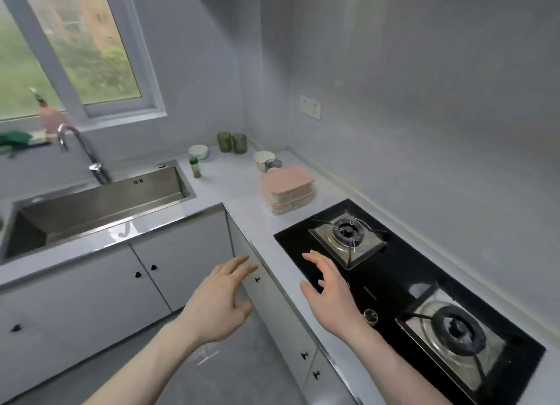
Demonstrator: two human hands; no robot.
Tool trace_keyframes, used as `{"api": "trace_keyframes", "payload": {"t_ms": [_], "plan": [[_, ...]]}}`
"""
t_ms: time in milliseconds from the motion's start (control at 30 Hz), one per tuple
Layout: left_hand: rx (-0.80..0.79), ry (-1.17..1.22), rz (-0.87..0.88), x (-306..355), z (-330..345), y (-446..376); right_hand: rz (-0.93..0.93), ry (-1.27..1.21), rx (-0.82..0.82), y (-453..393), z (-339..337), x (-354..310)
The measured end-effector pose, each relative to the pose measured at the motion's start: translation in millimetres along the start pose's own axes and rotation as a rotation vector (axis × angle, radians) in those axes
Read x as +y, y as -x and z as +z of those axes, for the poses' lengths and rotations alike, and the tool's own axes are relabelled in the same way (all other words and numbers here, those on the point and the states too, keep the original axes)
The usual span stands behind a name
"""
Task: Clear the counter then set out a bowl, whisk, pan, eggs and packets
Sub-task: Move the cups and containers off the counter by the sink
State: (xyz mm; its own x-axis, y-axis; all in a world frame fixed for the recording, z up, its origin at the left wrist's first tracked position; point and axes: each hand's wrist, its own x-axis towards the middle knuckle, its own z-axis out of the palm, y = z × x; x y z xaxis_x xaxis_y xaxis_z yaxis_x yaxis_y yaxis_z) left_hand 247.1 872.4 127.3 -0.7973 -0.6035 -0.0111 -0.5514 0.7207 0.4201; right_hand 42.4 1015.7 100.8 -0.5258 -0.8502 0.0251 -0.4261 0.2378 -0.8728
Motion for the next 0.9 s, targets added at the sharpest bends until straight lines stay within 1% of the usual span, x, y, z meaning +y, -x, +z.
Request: {"api": "trace_keyframes", "payload": {"t_ms": [200,400,667,767,900], "plan": [[0.073,0.083,-0.187,-78,-25,-10,-0.058,0.038,-0.134,-66,54,-34],[0.106,0.123,-0.294,-142,-37,-37,-0.052,-0.025,-0.21,-147,98,-49],[0.135,0.132,-0.342,-207,-84,-139,-0.053,-0.106,-0.248,-275,139,-63],[0.165,0.152,-0.349,-232,-95,-175,-0.036,-0.096,-0.246,-325,151,-65],[0.158,0.175,-0.353,-262,-105,-206,-0.046,-0.092,-0.256,-370,165,-72]]}}
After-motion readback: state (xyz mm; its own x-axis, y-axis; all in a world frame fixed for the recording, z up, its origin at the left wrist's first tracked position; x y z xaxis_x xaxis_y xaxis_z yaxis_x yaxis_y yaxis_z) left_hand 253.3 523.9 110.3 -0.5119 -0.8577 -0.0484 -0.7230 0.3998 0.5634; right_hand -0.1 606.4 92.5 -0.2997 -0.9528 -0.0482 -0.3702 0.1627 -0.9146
